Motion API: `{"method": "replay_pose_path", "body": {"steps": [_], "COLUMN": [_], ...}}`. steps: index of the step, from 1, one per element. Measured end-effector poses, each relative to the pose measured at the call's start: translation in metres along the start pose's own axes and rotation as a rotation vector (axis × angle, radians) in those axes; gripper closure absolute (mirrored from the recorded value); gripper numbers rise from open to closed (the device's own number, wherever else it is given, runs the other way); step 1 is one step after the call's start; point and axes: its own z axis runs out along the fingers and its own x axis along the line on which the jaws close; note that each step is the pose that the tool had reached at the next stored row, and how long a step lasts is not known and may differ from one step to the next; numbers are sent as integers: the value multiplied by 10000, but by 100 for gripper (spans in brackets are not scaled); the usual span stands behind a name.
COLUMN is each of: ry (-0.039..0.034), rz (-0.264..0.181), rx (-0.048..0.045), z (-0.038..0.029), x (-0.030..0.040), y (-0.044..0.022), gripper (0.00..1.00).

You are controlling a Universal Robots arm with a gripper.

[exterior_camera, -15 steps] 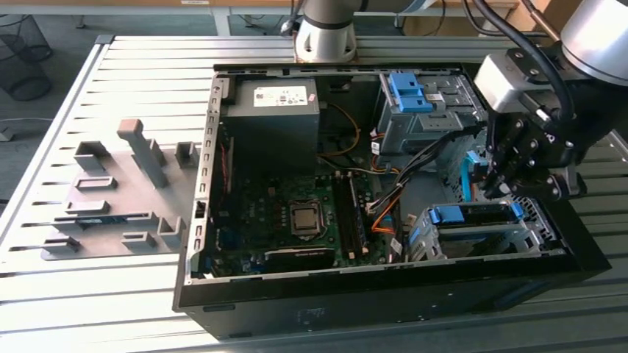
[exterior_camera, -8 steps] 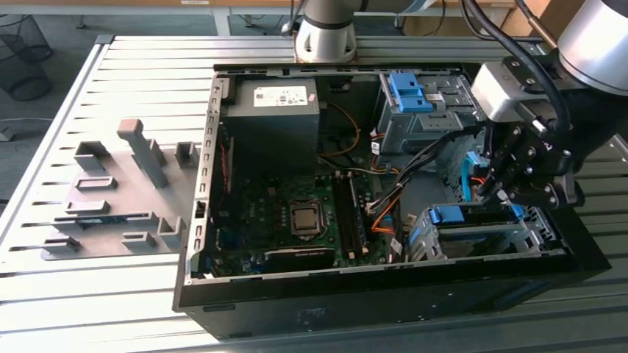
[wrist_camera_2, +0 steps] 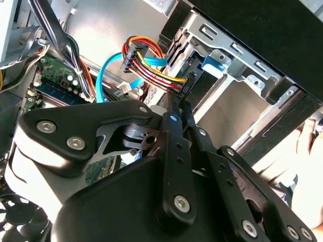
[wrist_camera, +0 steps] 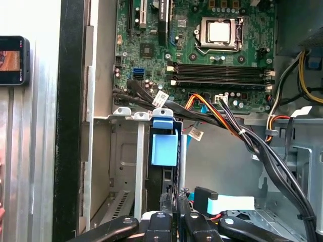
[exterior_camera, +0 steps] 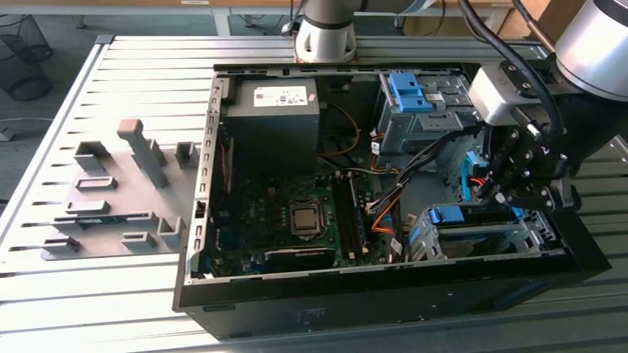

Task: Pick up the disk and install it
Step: 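Insert the first disk wire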

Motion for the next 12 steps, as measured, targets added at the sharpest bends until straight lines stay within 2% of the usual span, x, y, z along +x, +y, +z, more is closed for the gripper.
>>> {"method": "replay_pose_path", "body": {"steps": [12], "ry": [-2], "rz": [166], "rx": [0], "z": [16], "x": [1], "y": [7], "gripper": [84]}}
